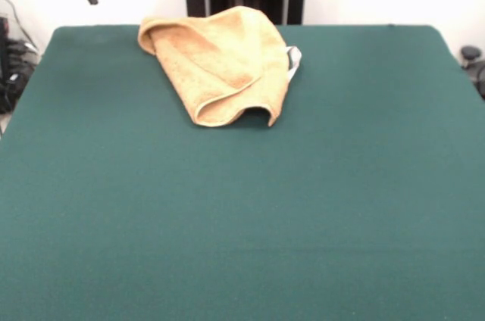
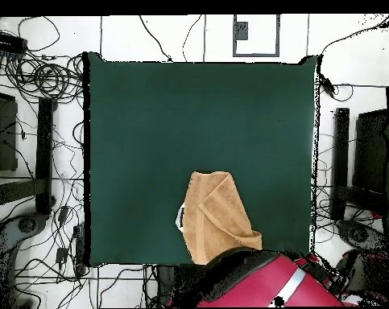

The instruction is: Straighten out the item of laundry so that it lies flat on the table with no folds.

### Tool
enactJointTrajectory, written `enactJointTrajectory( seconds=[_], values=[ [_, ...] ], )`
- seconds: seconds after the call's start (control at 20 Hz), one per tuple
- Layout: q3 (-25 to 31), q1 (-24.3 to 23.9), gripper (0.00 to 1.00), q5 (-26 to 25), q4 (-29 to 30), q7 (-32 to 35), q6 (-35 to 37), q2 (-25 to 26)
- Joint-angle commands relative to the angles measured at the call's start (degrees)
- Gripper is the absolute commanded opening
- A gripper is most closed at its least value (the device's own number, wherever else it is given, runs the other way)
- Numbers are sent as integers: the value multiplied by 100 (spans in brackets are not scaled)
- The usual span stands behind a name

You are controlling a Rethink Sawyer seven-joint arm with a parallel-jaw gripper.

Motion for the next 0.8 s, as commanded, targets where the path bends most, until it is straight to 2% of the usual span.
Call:
enactJointTrajectory(
  seconds=[0.05, 0.55, 0.8],
  values=[
    [592, 20, 100, -219, -184, 886, -275, 404],
    [1125, 34, 100, -111, -183, 1049, -464, 661],
    [1244, 137, 100, -161, -207, 1361, -731, 742]
  ],
)
